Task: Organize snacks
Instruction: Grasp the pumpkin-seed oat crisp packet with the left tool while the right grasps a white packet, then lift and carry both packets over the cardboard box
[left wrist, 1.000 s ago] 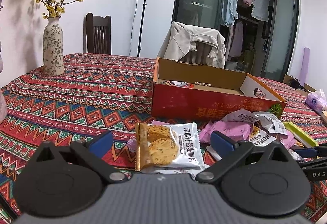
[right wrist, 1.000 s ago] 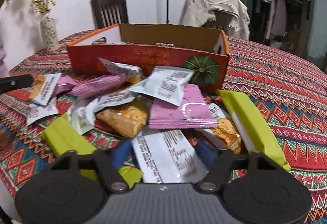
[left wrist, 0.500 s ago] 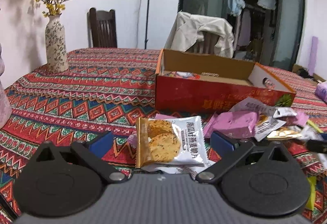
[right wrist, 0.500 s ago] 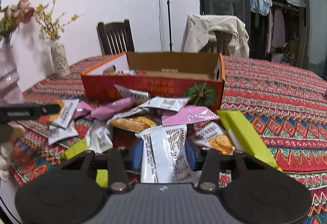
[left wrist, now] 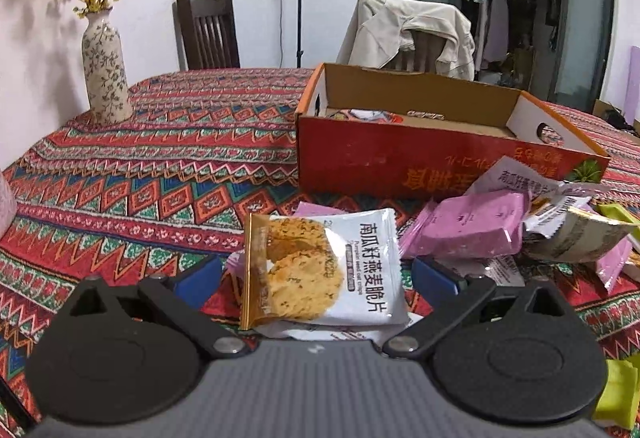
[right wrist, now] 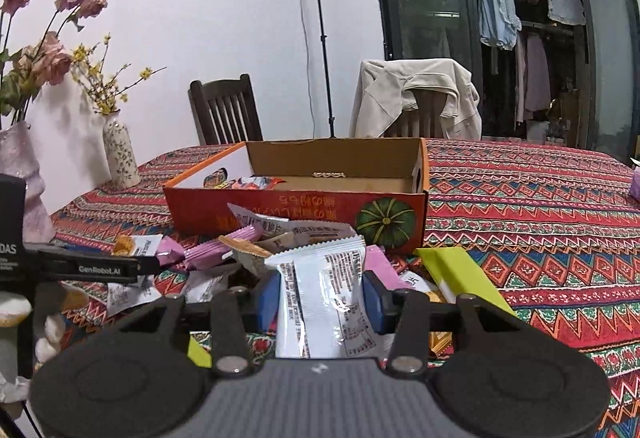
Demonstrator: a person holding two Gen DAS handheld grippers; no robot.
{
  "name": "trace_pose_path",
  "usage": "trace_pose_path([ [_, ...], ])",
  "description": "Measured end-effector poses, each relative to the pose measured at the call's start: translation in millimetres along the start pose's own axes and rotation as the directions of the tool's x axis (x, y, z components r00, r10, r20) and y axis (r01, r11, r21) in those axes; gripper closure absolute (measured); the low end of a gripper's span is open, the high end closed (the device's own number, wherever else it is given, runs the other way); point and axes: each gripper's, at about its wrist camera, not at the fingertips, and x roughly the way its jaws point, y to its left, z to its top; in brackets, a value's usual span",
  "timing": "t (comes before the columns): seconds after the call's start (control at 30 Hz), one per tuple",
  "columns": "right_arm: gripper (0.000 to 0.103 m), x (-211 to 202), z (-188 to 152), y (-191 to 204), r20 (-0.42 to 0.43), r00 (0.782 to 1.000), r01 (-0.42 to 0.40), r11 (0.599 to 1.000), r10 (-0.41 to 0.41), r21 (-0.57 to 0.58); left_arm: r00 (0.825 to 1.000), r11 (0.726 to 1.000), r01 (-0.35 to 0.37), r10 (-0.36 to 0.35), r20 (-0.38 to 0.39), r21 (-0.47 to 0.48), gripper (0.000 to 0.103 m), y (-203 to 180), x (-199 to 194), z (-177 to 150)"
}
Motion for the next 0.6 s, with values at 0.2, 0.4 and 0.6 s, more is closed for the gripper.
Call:
trace_pose_path([
  [0.2, 0.06, -2.2, 2.9, -5.7, 0.018, 1.0, 0.012, 1.0, -0.012, 0.012, 0.999, 0.999, 0.015, -0.016, -0.039, -0.029, 0.026, 6.2, 4.1, -1.6],
  [0.4, 0.06, 1.8, 1.4, -3.8, 0.007, 1.0, 0.005, 1.0, -0.005, 0.009, 0.999, 0.999, 0.031, -0.032, -0.02, -0.025, 0.03, 9.2, -5.7, -4.3],
  [0.6, 0.06, 1.1, 1.4, -4.3, 0.006, 1.0, 0.006, 1.0, -0.006, 0.01, 0.999, 0.999, 0.039, -0.039, 0.025, -0.022, 0.031, 12.8, -19.4, -0.3],
])
